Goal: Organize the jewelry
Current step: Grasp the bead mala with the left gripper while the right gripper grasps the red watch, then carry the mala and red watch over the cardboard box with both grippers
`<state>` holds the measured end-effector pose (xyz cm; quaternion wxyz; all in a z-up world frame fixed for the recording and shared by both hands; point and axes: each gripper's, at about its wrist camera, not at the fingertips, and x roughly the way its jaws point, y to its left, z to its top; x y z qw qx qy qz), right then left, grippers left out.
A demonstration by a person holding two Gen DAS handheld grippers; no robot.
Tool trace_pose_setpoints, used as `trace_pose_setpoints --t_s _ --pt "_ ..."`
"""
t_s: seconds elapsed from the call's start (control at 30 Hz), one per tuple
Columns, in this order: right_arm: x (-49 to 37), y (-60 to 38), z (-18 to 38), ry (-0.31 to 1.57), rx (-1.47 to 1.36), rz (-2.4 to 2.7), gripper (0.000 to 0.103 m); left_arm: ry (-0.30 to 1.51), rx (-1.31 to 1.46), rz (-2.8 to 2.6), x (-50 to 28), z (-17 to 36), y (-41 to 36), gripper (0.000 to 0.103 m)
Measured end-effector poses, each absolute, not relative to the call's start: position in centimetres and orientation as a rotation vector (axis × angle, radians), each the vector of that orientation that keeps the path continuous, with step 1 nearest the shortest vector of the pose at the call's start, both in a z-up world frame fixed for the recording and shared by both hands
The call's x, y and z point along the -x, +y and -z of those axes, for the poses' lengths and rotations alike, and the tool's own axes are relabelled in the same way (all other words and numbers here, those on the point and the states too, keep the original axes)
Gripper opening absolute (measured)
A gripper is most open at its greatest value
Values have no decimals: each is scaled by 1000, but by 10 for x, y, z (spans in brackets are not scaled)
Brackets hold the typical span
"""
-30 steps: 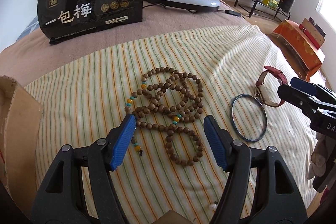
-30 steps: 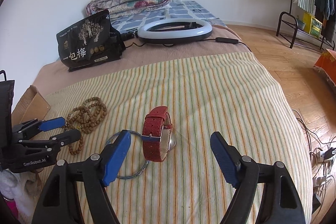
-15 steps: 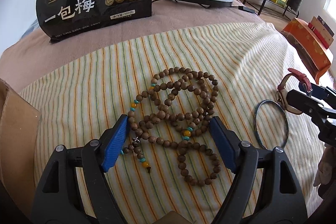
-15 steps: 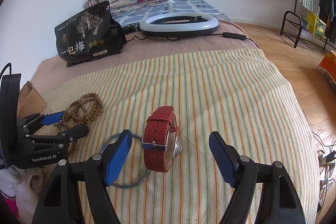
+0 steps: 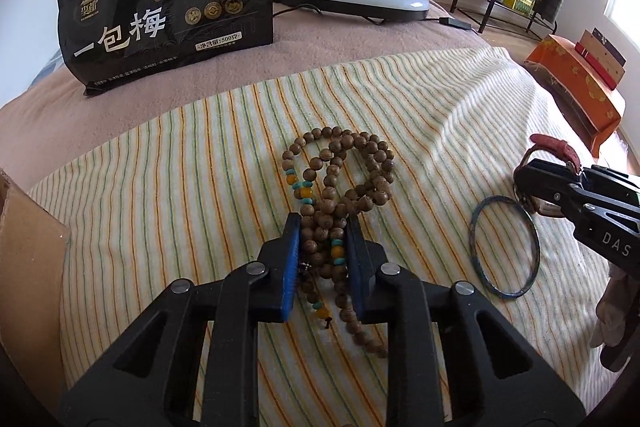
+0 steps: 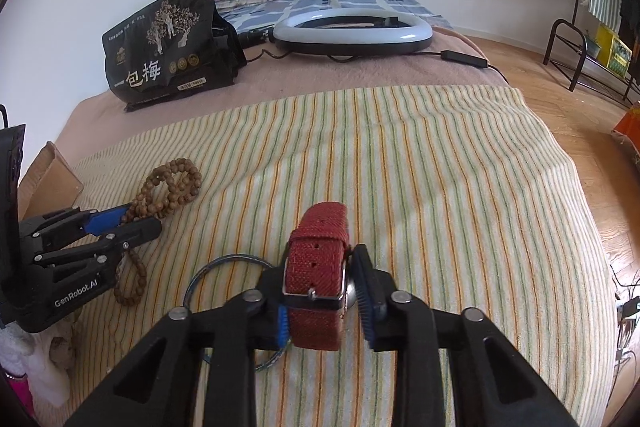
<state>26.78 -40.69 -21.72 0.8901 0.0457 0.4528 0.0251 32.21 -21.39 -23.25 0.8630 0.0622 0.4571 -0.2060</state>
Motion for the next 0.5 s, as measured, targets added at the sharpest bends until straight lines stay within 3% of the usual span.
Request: trace_pose_setpoints --t_s 0.3,0.37,0.5 --pt "-260 -408 204 905 -88 -34 15 923 -69 446 -315 215 -204 18" --pt "-258 -409 200 900 -87 -30 15 911 -65 450 -312 208 -202 10" --pt "-253 -408 189 883 -84 -26 15 884 -56 453 -306 192 -197 10"
